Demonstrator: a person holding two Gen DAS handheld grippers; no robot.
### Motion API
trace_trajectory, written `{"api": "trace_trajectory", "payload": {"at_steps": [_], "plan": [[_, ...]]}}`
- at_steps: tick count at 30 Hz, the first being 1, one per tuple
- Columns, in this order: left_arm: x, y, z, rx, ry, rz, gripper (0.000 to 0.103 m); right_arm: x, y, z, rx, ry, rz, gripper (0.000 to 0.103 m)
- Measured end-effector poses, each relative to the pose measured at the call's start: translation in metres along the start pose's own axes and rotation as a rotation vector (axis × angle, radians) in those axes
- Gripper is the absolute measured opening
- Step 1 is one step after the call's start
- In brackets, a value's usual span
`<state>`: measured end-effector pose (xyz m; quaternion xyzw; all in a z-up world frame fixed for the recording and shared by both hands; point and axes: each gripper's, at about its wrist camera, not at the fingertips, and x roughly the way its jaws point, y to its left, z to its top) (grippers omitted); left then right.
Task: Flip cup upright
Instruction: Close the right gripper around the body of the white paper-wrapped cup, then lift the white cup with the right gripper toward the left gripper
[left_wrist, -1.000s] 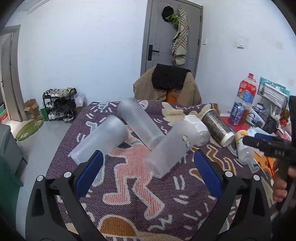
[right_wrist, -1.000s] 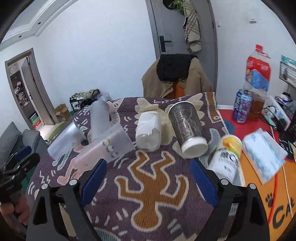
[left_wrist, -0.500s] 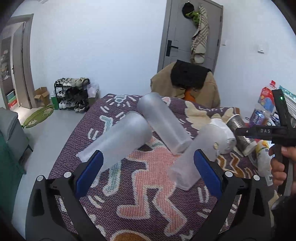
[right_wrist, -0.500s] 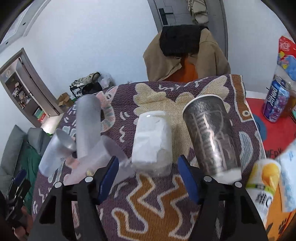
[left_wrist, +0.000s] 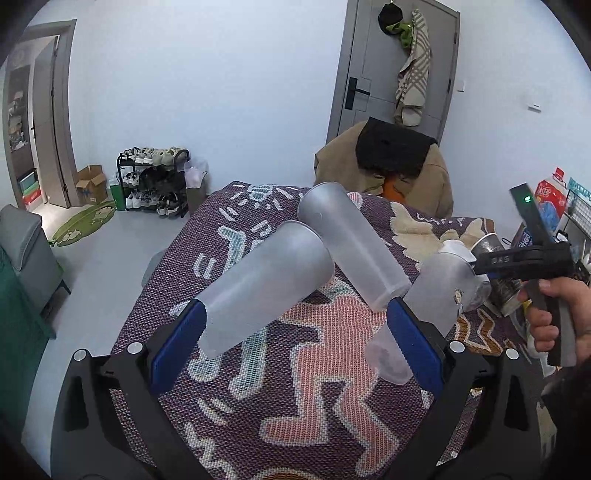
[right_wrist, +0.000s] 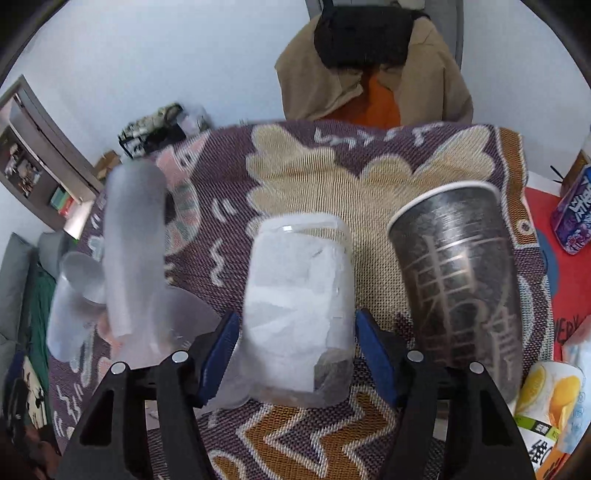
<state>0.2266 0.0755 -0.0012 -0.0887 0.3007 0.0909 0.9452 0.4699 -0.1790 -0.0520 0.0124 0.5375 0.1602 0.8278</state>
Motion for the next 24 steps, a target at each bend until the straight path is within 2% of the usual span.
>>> {"api": "trace_trajectory", "payload": {"at_steps": [3, 9, 12, 20, 24], "plan": [[-0.006, 0.002, 0.002, -0.002, -0.007, 0.002, 0.097, -0.001, -0.007, 0.001, 0.035, -0.003, 0.014, 0.062], [-0.023, 0.003, 0.004, 0.002, -0.031, 0.003, 0.097, -0.046, -0.014, -0.008, 0.075, -0.107, 0.036, 0.061], [-0.034, -0.001, 0.004, 0.005, -0.041, -0.02, 0.097, -0.071, -0.014, -0.021, 0.071, -0.144, 0.056, 0.061], [-0.067, -0.026, -0.007, 0.057, -0.061, -0.097, 0.097, -0.129, -0.011, -0.085, 0.112, -0.237, 0.154, 0.061], [-0.086, -0.037, -0.017, 0.076, -0.113, -0.146, 0.097, -0.148, -0.008, -0.125, 0.138, -0.281, 0.212, 0.061]]}}
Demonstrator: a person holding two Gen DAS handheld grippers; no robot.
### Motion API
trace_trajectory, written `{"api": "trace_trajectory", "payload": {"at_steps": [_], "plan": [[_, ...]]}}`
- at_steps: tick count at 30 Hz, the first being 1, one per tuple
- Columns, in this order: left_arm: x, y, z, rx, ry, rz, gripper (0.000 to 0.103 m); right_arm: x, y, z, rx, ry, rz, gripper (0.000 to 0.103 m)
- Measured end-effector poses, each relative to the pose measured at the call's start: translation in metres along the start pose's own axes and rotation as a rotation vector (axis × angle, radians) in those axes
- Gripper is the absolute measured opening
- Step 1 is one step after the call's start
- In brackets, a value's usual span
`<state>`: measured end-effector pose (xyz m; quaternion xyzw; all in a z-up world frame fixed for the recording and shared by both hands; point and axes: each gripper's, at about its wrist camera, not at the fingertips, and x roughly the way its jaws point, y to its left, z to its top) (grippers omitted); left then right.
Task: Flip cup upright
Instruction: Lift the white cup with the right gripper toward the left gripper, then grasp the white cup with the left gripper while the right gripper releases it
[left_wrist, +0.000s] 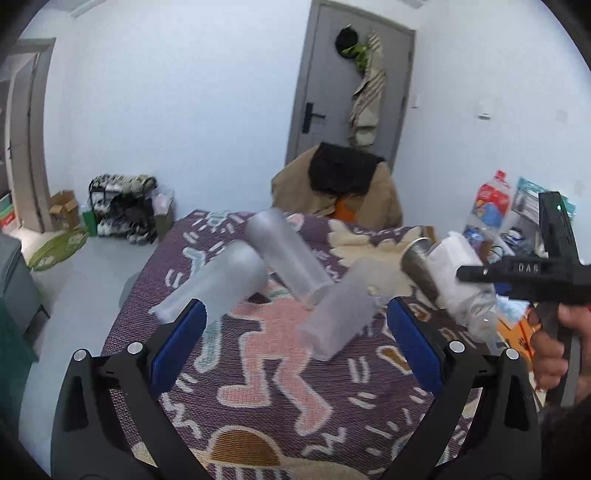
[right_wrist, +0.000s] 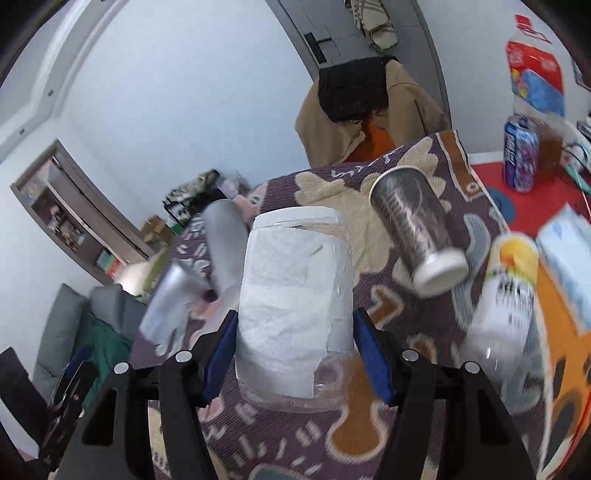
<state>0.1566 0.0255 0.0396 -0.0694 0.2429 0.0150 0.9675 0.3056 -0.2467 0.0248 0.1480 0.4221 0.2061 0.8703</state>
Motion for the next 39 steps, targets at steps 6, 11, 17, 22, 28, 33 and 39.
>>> {"api": "trace_trajectory", "payload": {"at_steps": [6, 11, 17, 22, 28, 33, 39], "plan": [[-0.014, -0.019, -0.004, 0.064, 0.005, -0.002, 0.097, -0.028, 0.006, -0.044, -0.002, -0.042, 0.058, 0.061], [-0.018, -0.028, -0.006, 0.101, 0.036, 0.016, 0.097, -0.044, 0.011, -0.075, -0.008, -0.048, 0.089, 0.061], [-0.013, -0.038, -0.016, 0.137, 0.098, 0.021, 0.097, -0.05, 0.011, -0.11, 0.012, -0.025, 0.121, 0.062], [-0.013, -0.04, -0.022, 0.14, 0.135, -0.01, 0.097, -0.046, 0.008, -0.131, 0.03, -0.001, 0.128, 0.062], [-0.009, -0.038, -0.029, 0.118, 0.209, -0.057, 0.097, -0.033, 0.006, -0.15, 0.052, 0.043, 0.152, 0.062], [-0.004, -0.03, -0.038, 0.094, 0.259, -0.077, 0.097, -0.012, 0.005, -0.163, 0.066, 0.093, 0.153, 0.062], [0.004, -0.025, -0.041, 0.055, 0.3, -0.107, 0.097, 0.004, 0.004, -0.171, 0.09, 0.138, 0.141, 0.075]]}}
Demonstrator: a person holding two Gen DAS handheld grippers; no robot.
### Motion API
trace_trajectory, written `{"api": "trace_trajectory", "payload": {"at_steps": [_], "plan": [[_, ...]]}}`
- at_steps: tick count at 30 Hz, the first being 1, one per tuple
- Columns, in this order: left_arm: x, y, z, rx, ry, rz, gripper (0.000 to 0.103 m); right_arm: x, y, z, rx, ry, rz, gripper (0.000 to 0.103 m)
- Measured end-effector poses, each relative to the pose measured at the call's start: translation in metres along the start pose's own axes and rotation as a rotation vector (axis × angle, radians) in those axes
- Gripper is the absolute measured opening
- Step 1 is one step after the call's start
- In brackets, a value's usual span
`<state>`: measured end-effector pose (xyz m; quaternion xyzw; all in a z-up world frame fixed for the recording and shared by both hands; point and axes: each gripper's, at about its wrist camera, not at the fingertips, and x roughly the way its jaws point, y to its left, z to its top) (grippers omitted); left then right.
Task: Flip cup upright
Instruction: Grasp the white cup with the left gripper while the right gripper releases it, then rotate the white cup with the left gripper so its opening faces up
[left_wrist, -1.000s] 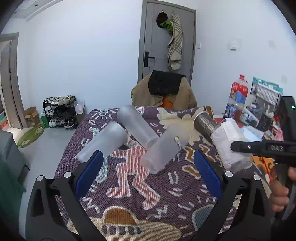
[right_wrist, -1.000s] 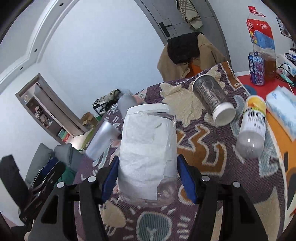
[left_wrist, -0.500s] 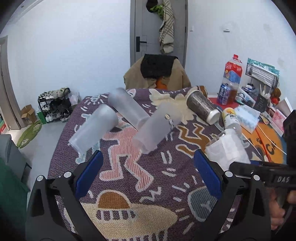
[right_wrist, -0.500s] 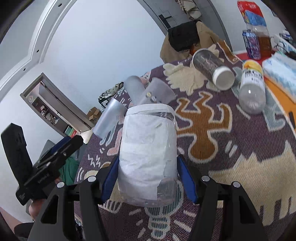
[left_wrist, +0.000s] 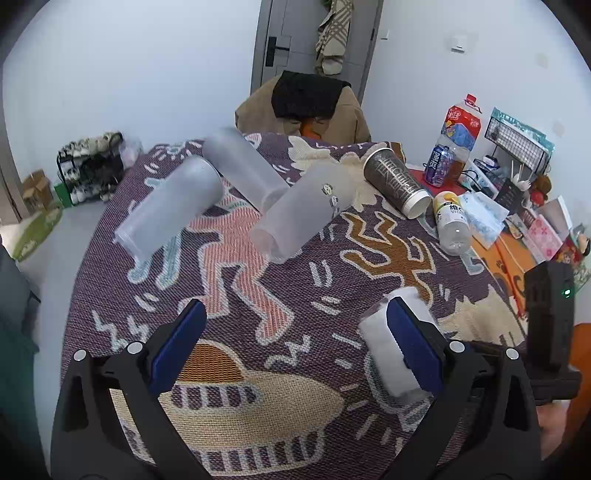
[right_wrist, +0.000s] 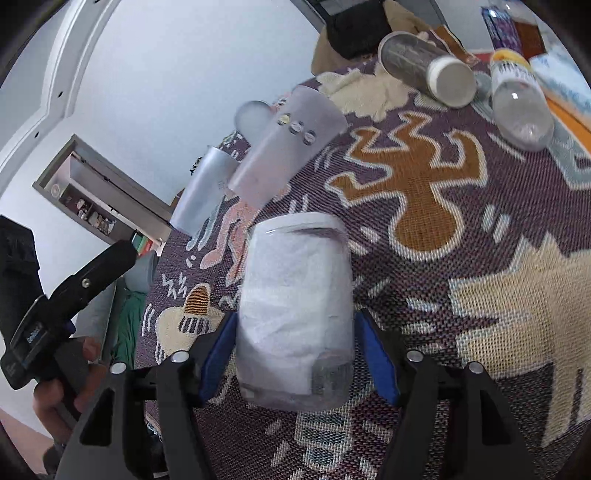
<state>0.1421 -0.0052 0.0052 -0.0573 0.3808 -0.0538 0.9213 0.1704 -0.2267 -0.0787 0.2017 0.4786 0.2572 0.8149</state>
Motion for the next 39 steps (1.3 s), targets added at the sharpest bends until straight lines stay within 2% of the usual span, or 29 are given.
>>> {"api": "trace_trajectory", "payload": {"at_steps": [4, 7, 16, 18, 22, 35, 37, 38, 39], "plan": [[0.012, -0.001, 0.002, -0.041, 0.046, -0.071, 0.097, -0.015, -0.006, 0.004, 0.001, -0.047, 0.004, 0.077], [0.03, 0.0, 0.004, -0.122, 0.112, -0.175, 0.097, -0.031, -0.013, 0.007, 0.003, -0.092, -0.019, 0.077], [0.073, -0.018, 0.003, -0.212, 0.243, -0.318, 0.097, -0.061, -0.051, 0.006, 0.061, -0.159, -0.09, 0.078], [0.081, -0.022, 0.002, -0.225, 0.274, -0.337, 0.097, -0.067, -0.058, 0.005, 0.067, -0.177, -0.113, 0.087], [0.098, -0.025, 0.0, -0.26, 0.322, -0.369, 0.097, -0.08, -0.069, -0.001, 0.073, -0.198, -0.143, 0.093], [0.138, -0.041, -0.01, -0.301, 0.429, -0.403, 0.097, -0.094, -0.088, -0.016, 0.107, -0.2, -0.191, 0.095], [0.138, -0.041, -0.01, -0.299, 0.421, -0.394, 0.094, -0.093, -0.087, -0.017, 0.107, -0.198, -0.193, 0.094], [0.137, -0.04, -0.01, -0.298, 0.421, -0.389, 0.087, -0.092, -0.088, -0.018, 0.109, -0.195, -0.194, 0.094], [0.137, -0.04, -0.01, -0.296, 0.423, -0.389, 0.075, -0.091, -0.087, -0.018, 0.11, -0.194, -0.193, 0.094]]}}
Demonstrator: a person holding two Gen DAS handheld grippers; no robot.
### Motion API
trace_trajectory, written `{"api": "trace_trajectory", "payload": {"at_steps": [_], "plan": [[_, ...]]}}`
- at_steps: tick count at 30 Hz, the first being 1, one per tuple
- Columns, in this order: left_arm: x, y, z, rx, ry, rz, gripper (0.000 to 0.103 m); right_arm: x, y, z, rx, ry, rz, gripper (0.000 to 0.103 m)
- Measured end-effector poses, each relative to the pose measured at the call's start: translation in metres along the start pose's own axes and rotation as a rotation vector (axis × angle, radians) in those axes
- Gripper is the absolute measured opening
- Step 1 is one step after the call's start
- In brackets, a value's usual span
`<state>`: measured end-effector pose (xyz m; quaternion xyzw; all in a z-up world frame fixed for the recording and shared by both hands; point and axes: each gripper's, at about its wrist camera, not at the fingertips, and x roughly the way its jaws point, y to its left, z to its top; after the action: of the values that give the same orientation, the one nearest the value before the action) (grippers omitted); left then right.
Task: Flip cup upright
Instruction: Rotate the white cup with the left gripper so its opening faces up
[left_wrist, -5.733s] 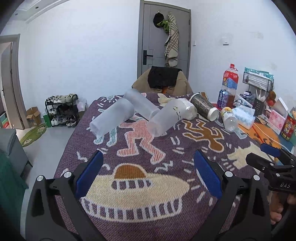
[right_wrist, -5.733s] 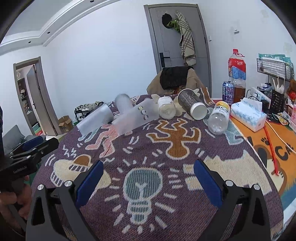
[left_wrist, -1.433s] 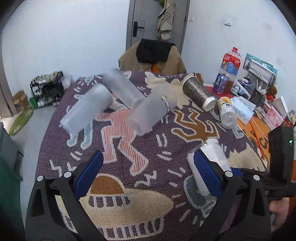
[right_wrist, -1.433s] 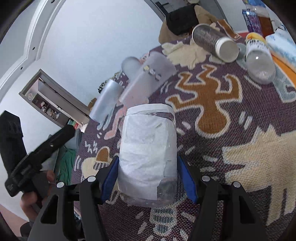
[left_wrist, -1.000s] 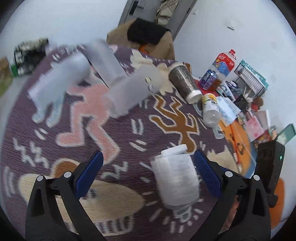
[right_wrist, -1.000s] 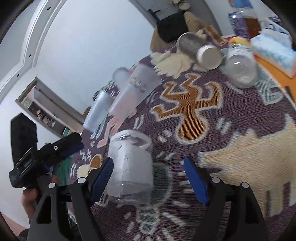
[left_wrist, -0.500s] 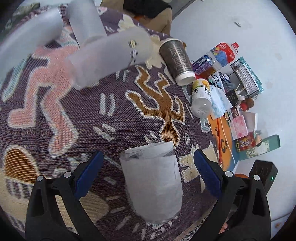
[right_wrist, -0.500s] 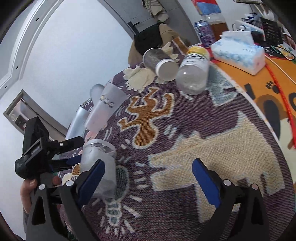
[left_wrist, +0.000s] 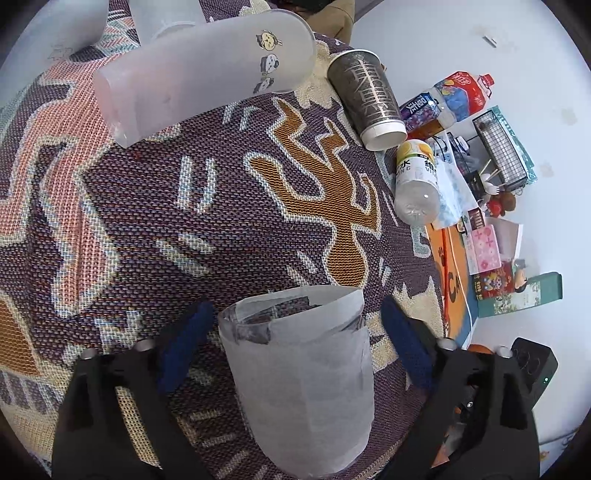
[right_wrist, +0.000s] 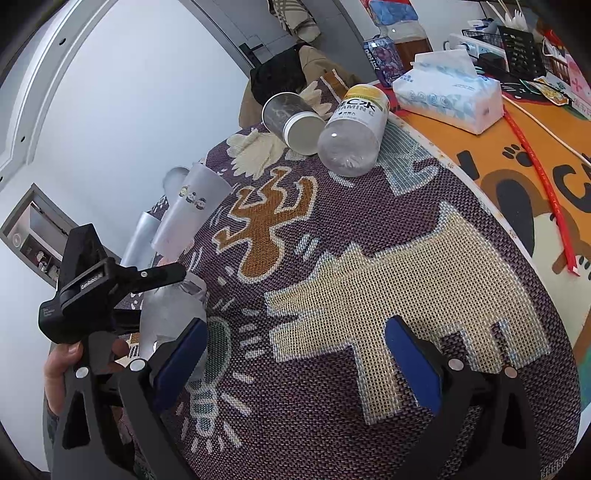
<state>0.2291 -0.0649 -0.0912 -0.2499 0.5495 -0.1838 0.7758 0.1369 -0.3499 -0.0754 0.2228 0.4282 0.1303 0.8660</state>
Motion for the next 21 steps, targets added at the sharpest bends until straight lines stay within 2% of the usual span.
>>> {"api": "trace_trajectory", "payload": {"at_steps": [1, 4, 8, 12, 17, 21], "plan": [[-0.001, -0.001, -0.001, 0.006, 0.006, 0.004, 0.07, 0.0, 0.0, -0.001, -0.001, 0.001, 0.002, 0.095], [-0.011, -0.006, -0.004, 0.052, -0.015, 0.011, 0.069, 0.002, 0.004, -0.002, -0.014, 0.001, 0.006, 0.095], [-0.036, -0.02, -0.009, 0.124, -0.08, 0.007, 0.069, 0.005, 0.004, -0.003, -0.009, -0.001, 0.01, 0.095], [-0.059, -0.034, -0.013, 0.205, -0.159, 0.05, 0.069, 0.007, 0.005, -0.002, -0.005, -0.007, 0.016, 0.095], [-0.078, -0.062, -0.023, 0.34, -0.262, 0.166, 0.068, 0.006, 0.002, 0.002, -0.003, -0.023, 0.003, 0.095], [-0.082, -0.082, -0.032, 0.449, -0.31, 0.251, 0.068, 0.003, -0.004, 0.004, 0.001, -0.036, -0.013, 0.095]]}}
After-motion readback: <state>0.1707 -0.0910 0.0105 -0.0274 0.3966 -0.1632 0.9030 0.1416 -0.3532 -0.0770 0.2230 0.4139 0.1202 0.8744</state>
